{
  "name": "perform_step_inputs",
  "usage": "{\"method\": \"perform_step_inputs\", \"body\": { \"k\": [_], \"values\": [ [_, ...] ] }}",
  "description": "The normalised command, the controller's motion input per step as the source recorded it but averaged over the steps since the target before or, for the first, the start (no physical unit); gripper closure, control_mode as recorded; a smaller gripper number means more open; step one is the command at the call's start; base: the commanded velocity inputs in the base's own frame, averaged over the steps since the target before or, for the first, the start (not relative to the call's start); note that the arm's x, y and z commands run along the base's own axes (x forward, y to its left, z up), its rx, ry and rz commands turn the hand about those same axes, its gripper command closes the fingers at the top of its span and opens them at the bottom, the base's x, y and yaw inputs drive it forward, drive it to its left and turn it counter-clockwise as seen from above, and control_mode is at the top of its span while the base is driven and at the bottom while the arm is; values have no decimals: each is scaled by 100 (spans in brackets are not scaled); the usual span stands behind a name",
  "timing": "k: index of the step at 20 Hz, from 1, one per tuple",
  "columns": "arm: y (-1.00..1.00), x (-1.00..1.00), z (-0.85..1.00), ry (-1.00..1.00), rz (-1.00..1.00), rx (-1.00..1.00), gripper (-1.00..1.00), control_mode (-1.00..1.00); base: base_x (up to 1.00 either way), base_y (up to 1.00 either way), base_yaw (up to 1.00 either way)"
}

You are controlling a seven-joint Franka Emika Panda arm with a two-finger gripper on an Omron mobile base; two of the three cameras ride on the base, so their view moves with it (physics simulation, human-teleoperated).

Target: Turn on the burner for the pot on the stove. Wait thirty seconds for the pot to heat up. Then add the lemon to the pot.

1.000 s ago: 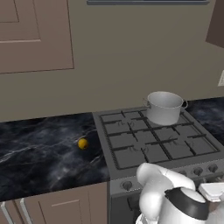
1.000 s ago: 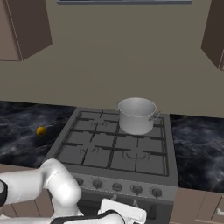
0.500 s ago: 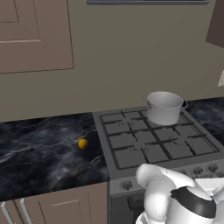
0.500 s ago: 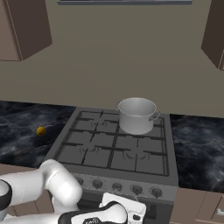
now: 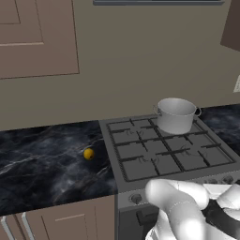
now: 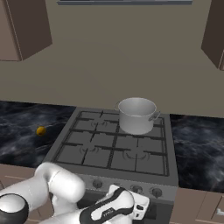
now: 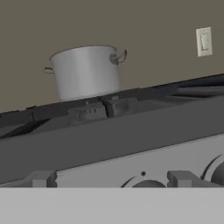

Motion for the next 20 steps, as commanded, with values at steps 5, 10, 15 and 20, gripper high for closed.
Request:
{"method": "perform_step_inputs", "body": {
  "k": [5,10,15,20],
  "values": [
    [-33,6,-51,1,1,0,-100,-100,0,0,0],
    [-15,-13,-30,1,0,0,-100,-100,0,0,0],
    [-5,0,-5,0,0,0,-100,-100,0,0,0],
    [-4,6,-5,0,0,0,-100,-100,0,0,0]
  ]
}}
